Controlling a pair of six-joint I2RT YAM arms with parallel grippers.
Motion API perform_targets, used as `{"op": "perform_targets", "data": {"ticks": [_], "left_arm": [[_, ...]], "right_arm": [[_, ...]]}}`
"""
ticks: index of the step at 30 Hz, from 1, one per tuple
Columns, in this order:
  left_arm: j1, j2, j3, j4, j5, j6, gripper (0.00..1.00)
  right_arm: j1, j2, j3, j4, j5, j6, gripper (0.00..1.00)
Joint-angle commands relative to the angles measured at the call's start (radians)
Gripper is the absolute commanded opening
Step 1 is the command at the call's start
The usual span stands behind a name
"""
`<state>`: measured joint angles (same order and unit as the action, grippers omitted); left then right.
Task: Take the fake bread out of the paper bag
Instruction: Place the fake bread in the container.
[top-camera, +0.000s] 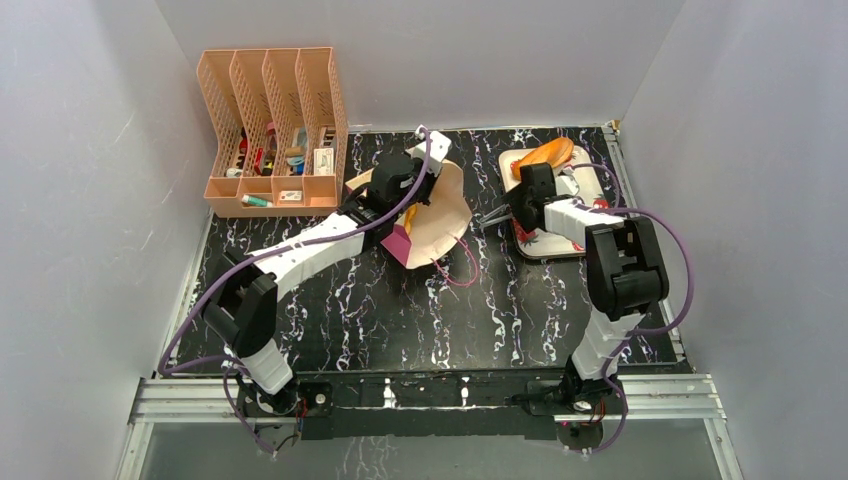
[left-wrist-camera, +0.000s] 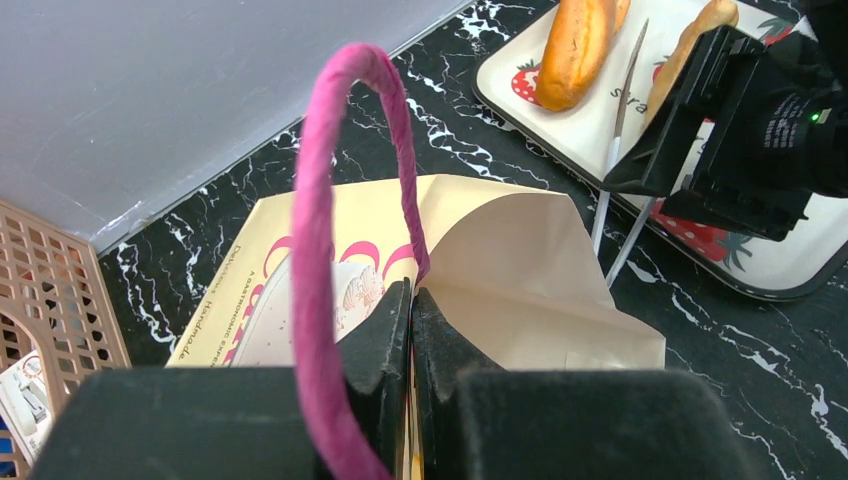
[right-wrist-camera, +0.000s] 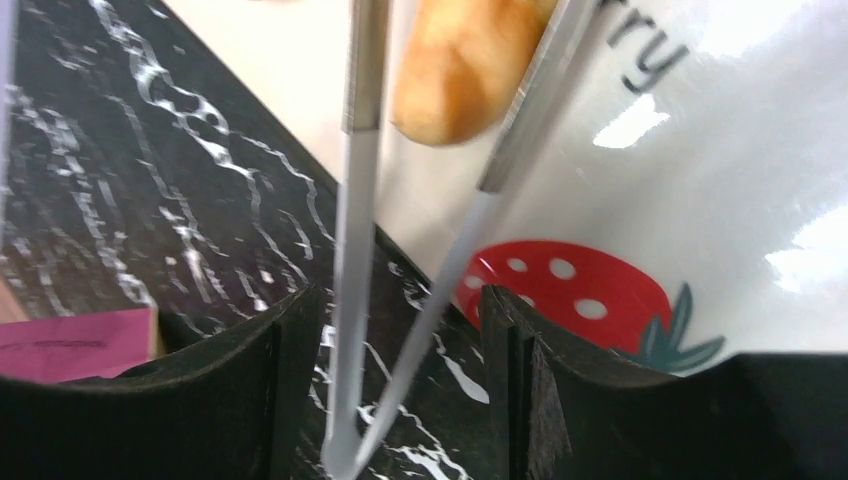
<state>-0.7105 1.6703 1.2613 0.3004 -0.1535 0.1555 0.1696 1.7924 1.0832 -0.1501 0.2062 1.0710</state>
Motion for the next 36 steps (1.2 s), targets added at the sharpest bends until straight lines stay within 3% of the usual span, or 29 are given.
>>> {"op": "perform_targets", "data": {"ticks": [1,12,17,23,36], "left_arm": [[-0.003,-0.074,-0.019,0.031,-0.021,0.029,0.00],[0.007,-0.088,-0.030,0.053,-0.026,0.041,0.00],[0.012,-0.093,-0.033,0.055,-0.024,0.042,0.00],[0.013,-0.098,-0.035,0.056,-0.022,0.041,0.00],[0.013,-0.111,-0.027,0.048,-0.006,0.036,0.00]], "right_arm": [[0.023,0.009,0.035,-0.110,0.081,0.001,0.56],[0.043,0.079,0.064,-0.081,0.094,0.014,0.54],[0.042,0.090,0.042,-0.030,0.078,0.012,0.42],[0.042,0.020,-0.013,0.017,0.066,0.004,0.33],[0.014,-0.224,-0.103,0.017,0.076,-0.025,0.36]]}}
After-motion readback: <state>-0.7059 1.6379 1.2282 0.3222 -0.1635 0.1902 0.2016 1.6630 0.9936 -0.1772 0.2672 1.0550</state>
